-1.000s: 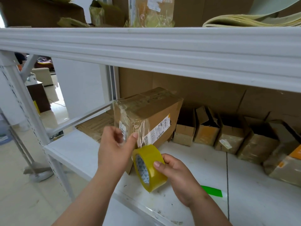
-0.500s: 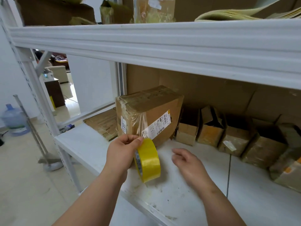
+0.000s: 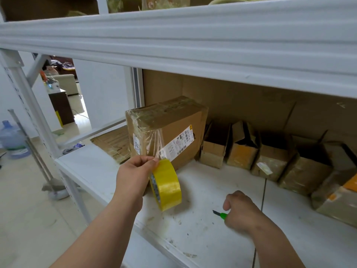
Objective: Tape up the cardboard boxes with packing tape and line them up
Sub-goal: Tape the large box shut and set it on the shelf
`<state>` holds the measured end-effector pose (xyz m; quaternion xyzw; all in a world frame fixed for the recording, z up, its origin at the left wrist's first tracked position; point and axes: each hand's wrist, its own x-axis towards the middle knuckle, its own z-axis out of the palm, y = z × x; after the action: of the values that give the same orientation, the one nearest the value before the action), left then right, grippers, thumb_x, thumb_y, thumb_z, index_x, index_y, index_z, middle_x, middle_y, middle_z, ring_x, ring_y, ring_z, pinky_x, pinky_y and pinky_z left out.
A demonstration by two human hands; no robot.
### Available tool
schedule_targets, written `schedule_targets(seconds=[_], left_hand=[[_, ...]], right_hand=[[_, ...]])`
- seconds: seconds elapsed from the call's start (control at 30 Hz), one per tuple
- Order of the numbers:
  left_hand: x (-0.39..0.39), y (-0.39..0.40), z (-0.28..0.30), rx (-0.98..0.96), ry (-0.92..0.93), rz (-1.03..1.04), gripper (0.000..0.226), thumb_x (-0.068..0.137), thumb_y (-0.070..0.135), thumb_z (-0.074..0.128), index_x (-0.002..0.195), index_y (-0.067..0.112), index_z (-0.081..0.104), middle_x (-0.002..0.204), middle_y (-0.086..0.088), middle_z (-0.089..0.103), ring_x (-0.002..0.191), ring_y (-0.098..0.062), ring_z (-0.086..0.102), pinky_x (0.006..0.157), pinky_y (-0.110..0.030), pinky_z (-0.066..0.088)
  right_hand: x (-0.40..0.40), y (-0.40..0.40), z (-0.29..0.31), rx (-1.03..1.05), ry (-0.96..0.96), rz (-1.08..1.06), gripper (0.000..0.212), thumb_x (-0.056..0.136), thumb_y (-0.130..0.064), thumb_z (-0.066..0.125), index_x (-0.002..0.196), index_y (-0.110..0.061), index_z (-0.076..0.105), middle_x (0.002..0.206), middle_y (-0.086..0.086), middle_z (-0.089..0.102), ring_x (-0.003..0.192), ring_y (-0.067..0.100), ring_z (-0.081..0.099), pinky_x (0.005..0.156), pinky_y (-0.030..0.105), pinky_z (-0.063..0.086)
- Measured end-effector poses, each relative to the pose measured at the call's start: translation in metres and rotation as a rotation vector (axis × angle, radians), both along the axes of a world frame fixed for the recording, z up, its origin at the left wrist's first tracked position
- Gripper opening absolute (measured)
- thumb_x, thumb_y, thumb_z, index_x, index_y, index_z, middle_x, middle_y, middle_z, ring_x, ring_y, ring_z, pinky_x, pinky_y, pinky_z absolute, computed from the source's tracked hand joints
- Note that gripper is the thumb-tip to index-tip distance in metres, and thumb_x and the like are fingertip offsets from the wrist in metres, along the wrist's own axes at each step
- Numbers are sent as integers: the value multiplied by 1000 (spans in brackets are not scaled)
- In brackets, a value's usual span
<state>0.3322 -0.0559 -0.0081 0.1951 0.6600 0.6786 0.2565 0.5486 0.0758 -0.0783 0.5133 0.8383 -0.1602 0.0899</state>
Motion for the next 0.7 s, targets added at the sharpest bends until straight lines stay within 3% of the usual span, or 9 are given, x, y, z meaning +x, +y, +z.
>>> schedule_targets(seconds=[0.1, 0.23, 0.37, 0.47, 0.57, 0.7], left_hand=[[1, 1, 1, -9, 6, 4, 7, 89, 12, 70, 82, 10, 72, 80, -4, 66, 63, -11, 54, 53, -22, 44], [1, 1, 1, -15, 8, 12, 7, 89, 13, 70, 87, 7, 72, 74, 1, 64, 57, -6, 53, 44, -13, 43], [1, 2, 2, -15, -1, 14, 7, 89, 14, 70, 85, 9, 72, 79, 1, 67, 62, -5, 56, 50, -17, 45], [0, 2, 3, -6, 7, 18, 8, 89, 14, 70, 82, 11, 72, 83, -2, 68, 67, -6, 58, 55, -20, 46], [-1, 2, 1, 3, 13, 34, 11, 88, 14, 71, 77, 14, 73, 85, -2, 69, 75, -10, 59, 63, -24, 44], [-2, 3, -2, 3, 19, 44, 12, 88, 14, 71, 76, 16, 73, 85, -3, 70, 78, -11, 60, 66, -25, 45]], right_hand=[[-3, 4, -4, 62, -56, 52, 18, 89, -19, 62, 107, -19, 65, 120, 3, 47, 108, 19, 53, 93, 29, 50], [-10, 1, -5, 113, 82, 56, 12, 97, -22, 51, 107, -20, 58, 111, 0, 51, 100, 18, 55, 88, 33, 50], [-26, -7, 8, 50, 345, 35, 6, 102, -30, 43, 105, -25, 42, 87, -1, 57, 73, 16, 55, 60, 32, 42], [-42, -14, 31, -8, 650, 0, 3, 102, -31, 47, 104, -33, 46, 87, -6, 57, 78, 19, 63, 64, 34, 49], [-59, -23, 61, 22, 935, 48, 18, 98, -27, 56, 90, -42, 50, 85, -13, 56, 74, 11, 61, 62, 26, 44], [-83, -35, 87, 31, 1011, 180, 24, 94, -26, 64, 85, -47, 58, 79, -25, 62, 67, 0, 56, 67, 25, 49]])
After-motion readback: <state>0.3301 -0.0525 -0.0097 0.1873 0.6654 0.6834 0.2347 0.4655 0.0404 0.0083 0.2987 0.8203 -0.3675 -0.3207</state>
